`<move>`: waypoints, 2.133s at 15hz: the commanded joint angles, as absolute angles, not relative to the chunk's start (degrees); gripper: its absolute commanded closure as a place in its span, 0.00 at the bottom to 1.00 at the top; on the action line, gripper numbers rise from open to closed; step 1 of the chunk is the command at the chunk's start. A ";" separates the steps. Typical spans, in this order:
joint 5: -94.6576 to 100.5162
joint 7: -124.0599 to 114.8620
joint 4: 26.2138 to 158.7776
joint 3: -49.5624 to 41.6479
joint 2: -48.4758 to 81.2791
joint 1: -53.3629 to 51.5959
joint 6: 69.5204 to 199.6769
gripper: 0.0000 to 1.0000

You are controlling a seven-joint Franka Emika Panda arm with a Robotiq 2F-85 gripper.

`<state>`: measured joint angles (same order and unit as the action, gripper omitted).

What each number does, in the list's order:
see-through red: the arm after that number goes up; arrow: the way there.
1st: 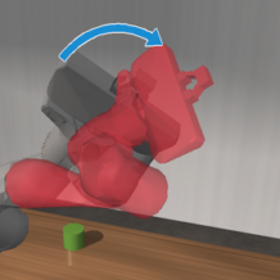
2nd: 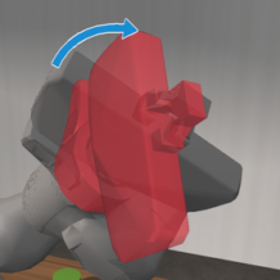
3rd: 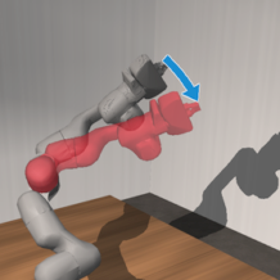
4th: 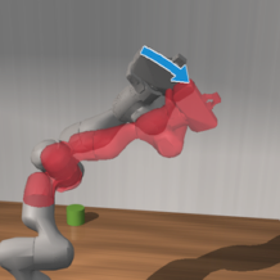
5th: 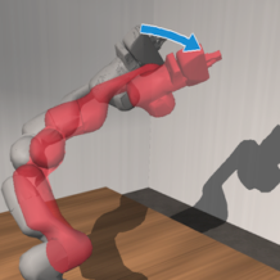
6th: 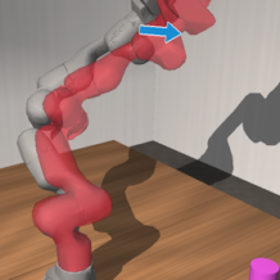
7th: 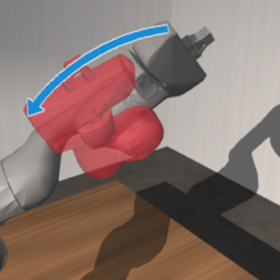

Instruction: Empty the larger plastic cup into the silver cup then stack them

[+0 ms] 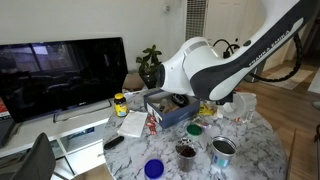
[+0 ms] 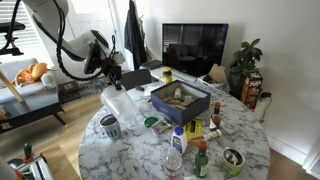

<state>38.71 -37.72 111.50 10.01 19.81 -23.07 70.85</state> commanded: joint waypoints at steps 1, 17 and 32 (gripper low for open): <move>37.65 -36.56 110.13 11.01 20.76 -21.43 72.19 0.99; 20.29 -25.67 112.72 6.46 20.09 -10.75 109.51 0.99; -4.82 -2.76 123.82 6.52 20.42 -3.01 137.42 0.99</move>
<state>0.17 -8.38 121.35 5.45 20.73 -4.85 134.06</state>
